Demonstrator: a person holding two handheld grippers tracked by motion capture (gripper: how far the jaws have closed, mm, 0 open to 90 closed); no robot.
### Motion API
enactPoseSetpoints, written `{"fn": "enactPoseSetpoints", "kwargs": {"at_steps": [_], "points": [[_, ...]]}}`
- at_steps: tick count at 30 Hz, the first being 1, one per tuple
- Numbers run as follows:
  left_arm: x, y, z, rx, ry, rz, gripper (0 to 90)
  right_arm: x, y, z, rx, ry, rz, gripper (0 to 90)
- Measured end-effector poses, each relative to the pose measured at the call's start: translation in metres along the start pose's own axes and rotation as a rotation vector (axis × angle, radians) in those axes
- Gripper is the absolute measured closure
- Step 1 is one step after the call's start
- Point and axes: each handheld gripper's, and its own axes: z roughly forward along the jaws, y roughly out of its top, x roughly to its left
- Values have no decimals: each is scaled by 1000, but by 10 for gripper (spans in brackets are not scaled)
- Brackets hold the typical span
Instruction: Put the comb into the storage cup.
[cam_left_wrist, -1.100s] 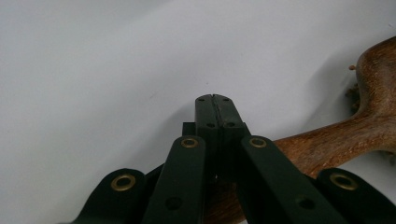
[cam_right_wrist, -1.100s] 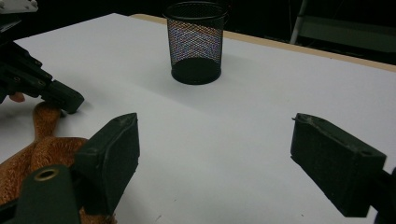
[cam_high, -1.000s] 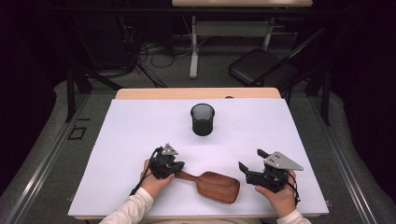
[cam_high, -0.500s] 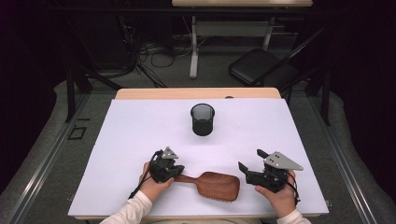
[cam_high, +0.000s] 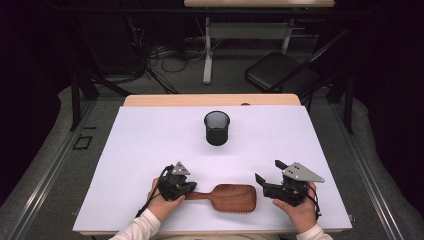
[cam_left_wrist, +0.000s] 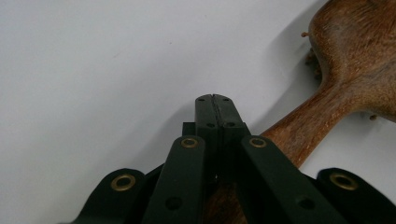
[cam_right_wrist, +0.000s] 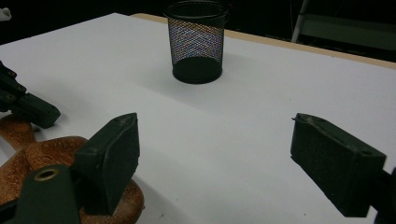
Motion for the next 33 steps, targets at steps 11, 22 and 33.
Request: {"fn": "enactPoseSetpoints", "kwargs": {"at_steps": [11,22,33], "points": [[-7,-8,-5,4,-21,7,900,0,0,1,2,-1,7,156],[-13,-13,-8,12,-36,19,900,0,0,1,-5,-1,9,156],[-20,-16,-10,7,-43,32,900,0,-1,1,-3,1,8,156]]}}
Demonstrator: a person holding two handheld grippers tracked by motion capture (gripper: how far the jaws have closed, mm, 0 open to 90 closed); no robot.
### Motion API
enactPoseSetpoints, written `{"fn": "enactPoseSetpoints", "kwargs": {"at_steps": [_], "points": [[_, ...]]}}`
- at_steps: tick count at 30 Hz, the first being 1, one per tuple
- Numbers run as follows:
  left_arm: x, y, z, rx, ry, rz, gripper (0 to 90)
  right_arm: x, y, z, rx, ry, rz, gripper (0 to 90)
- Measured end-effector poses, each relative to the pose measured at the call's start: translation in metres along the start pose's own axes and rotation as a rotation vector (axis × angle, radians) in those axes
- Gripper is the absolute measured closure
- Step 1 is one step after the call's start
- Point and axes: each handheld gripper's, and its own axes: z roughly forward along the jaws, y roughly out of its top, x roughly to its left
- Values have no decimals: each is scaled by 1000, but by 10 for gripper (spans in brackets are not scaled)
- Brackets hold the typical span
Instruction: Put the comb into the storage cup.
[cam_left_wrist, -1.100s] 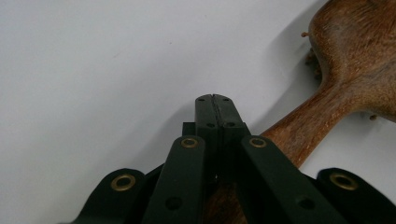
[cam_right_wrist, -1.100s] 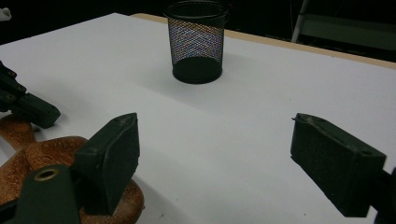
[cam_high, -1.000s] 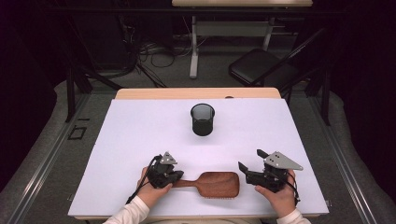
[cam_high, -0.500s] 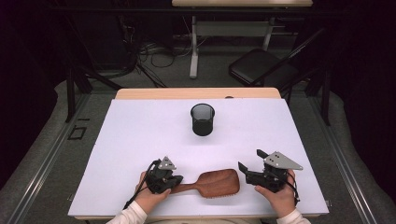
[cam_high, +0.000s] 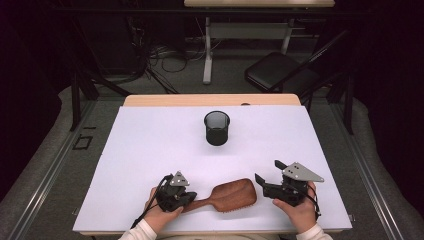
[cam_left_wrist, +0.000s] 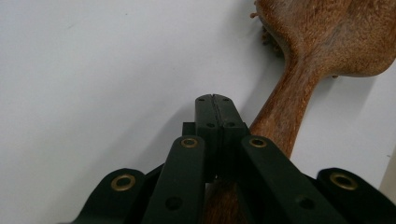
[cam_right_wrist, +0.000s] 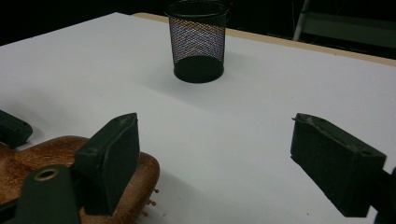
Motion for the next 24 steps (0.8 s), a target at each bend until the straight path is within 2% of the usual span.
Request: {"fn": "enactPoseSetpoints", "kwargs": {"at_steps": [13,24], "points": [[-9,-2,0,5,-9,19,900,0,0,-1,4,0,-1,156],[-9,-1,1,3,-12,25,900,0,0,-1,5,0,-1,156]]}}
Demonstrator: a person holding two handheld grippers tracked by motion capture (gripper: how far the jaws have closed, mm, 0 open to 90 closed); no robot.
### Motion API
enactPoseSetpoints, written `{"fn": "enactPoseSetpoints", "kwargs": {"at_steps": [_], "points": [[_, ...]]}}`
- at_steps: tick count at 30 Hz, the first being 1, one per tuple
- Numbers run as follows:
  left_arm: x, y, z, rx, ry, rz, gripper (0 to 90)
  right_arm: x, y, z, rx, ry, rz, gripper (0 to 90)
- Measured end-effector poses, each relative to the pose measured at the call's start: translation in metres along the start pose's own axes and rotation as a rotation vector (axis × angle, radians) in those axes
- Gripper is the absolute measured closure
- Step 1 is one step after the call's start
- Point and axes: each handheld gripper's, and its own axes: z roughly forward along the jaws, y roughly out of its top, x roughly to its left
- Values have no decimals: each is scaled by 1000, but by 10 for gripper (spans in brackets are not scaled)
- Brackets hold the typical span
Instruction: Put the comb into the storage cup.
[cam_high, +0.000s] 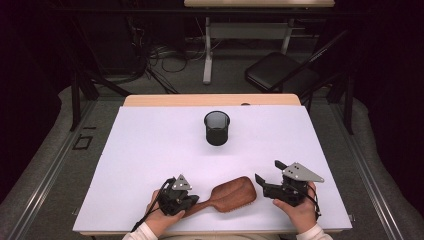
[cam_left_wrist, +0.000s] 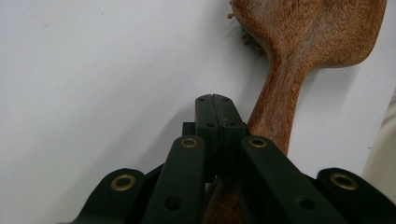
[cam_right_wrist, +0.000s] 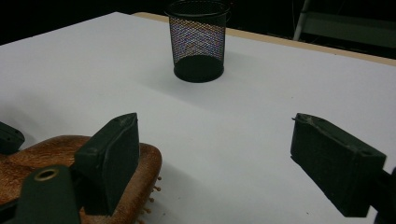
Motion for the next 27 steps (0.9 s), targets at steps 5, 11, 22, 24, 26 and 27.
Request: {"fn": "enactPoseSetpoints", "kwargs": {"at_steps": [5,11,22,24,26,27], "points": [[1,0,0,-5,2,-5,900,0,0,0,-1,1,-1,156],[4,0,-2,-13,6,-14,895,0,0,0,0,0,0,156],[7,1,-8,-54,5,-35,841,0,0,0,-2,0,2,157],[8,2,-10,-57,5,-33,836,0,0,0,-1,0,2,157],[9,2,-10,-70,2,-44,827,0,0,0,0,0,0,157],[9,2,-11,-72,3,-44,822,0,0,0,0,0,0,157]]}}
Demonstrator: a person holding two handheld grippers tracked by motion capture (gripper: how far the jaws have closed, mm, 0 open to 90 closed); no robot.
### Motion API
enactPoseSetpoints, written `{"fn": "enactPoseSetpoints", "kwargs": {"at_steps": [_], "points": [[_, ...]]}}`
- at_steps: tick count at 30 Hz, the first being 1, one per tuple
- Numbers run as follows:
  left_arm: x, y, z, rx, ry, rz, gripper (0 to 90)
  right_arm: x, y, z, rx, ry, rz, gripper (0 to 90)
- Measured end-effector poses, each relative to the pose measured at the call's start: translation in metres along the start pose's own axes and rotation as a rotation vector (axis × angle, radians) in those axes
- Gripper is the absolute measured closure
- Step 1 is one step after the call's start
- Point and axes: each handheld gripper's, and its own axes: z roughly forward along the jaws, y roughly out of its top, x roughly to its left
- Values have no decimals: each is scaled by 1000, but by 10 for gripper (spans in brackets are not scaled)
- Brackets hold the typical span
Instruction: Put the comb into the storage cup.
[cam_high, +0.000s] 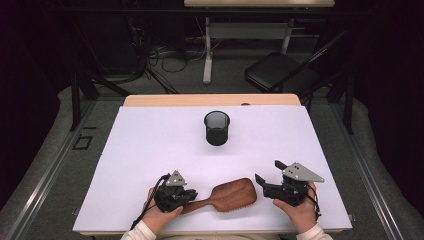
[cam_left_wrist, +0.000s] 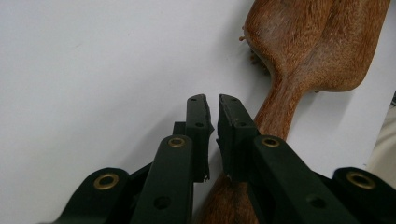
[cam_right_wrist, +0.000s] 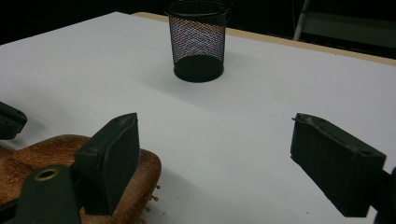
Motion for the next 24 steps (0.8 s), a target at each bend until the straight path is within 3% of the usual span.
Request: {"fn": "enactPoseSetpoints", "kwargs": {"at_steps": [12,24], "points": [[0,2,-4,-41,-8,-11,690,0,0,0,-1,1,0,157],[-1,5,-6,-58,-21,-10,468,0,0,0,2,3,-3,157]]}}
